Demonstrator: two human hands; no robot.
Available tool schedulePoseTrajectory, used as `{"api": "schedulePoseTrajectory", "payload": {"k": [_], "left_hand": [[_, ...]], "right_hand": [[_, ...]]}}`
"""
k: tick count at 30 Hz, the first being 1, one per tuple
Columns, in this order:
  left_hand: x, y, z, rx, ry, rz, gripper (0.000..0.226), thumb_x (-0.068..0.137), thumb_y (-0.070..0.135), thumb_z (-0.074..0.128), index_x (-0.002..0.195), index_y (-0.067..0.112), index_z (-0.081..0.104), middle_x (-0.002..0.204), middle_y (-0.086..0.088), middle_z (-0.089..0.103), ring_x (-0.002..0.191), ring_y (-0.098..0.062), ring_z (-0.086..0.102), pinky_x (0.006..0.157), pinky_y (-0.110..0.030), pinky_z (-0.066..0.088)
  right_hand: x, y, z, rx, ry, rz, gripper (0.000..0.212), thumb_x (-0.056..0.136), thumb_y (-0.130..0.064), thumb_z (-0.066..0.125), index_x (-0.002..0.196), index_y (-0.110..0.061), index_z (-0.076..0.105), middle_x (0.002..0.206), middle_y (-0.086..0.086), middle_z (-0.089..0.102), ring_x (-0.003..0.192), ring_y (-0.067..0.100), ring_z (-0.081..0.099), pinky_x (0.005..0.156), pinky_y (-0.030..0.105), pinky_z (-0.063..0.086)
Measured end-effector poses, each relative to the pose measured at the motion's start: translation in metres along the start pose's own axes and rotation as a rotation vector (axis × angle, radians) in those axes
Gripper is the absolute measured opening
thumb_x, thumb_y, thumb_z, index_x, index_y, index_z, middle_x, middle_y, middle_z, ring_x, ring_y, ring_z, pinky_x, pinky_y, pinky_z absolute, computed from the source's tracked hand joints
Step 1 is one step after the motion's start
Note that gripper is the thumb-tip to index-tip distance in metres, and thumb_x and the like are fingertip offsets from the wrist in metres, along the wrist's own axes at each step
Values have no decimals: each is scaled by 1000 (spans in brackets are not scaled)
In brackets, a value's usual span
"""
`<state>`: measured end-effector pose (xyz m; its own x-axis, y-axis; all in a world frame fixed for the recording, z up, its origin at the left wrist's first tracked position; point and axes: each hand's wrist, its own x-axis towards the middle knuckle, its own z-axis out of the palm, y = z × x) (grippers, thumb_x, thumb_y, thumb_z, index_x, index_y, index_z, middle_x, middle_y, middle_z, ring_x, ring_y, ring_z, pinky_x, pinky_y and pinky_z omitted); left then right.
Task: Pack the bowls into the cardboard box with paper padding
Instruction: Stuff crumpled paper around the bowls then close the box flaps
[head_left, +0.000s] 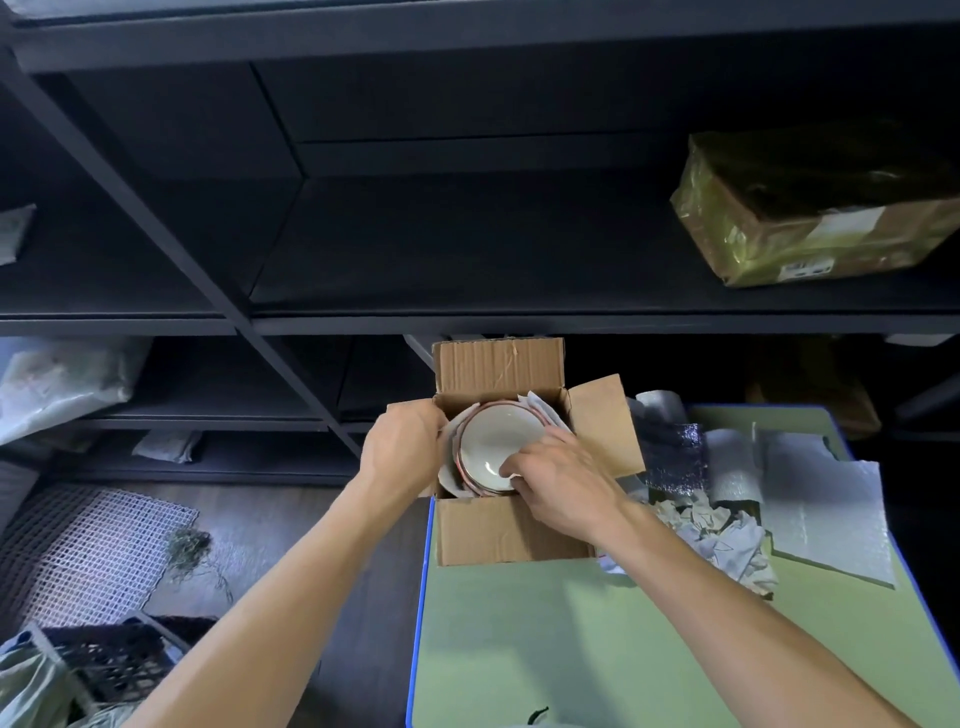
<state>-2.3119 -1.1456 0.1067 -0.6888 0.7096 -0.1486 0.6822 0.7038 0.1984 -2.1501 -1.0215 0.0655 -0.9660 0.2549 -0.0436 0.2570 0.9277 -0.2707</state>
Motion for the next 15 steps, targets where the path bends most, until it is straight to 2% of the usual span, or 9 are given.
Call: {"api": "schedulePoseTrajectory", "payload": {"k": [3,6,8,10,12,15], "left_hand": [[-2,6,10,71,40,31,20,94,18,54,96,21,74,88,4,64,67,-14,51,49,-21,31],[-1,8,18,123,104,74,22,96,21,53,99,18,75,93,1,66,78,-17,56,51,-24,30],[1,2,22,152,147,95,25,98,25,51,95,17,75,93,-1,63,84,-22,57,57,-27,33],[3,-4,25,176,203,119,34,101,32,49,83,17,74,84,-1,58,77,-22,51,59,-30,34],[6,-7,27,187,247,122,33,98,32,56,74,18,72,76,1,52,70,-19,43,54,-30,33],[14,-6,30,217,213,113,24,96,28,58,80,22,75,79,4,45,75,-17,35,57,-29,30]], "right_hand": [[6,-14,-5,52,-73,6,33,96,-21,51,126,-25,65,119,-3,69,118,23,57,96,39,45],[8,-20,-4,72,-91,43,33,96,-22,50,127,-28,62,122,-4,66,119,22,57,85,40,50],[7,-20,-1,69,-92,59,34,96,-22,50,126,-29,62,121,-3,66,117,23,58,83,39,50],[6,-19,0,76,-88,67,34,96,-21,49,126,-29,62,120,-3,66,115,24,59,82,39,50],[6,-19,0,81,-84,65,35,95,-20,49,127,-29,62,120,-2,66,113,25,60,81,40,51],[7,-22,1,71,-92,56,35,94,-17,48,123,-26,64,115,0,67,109,27,62,78,42,53]]}}
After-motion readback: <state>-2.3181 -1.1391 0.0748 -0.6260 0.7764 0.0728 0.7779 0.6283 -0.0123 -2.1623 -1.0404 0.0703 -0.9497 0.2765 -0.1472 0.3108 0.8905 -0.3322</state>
